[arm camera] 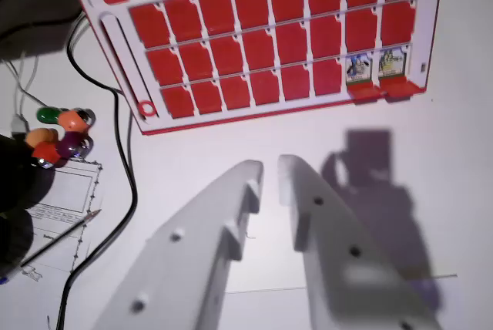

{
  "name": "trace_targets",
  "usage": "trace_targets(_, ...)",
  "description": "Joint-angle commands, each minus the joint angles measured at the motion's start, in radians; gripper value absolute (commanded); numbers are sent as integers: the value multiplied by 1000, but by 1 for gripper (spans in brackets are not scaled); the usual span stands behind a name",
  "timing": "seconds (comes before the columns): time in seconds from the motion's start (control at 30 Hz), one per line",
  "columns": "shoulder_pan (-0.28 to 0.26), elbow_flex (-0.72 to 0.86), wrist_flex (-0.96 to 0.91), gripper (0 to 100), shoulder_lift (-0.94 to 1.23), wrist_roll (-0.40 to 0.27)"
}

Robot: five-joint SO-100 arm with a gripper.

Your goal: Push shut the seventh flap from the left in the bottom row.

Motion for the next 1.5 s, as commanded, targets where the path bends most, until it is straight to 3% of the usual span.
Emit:
trace_targets(0.0,15,-101,11,2,-11,2)
trace_targets(0.77,115,-166,57,2,-301,25)
trace_targets(1.47,202,-353,58,2,-709,51)
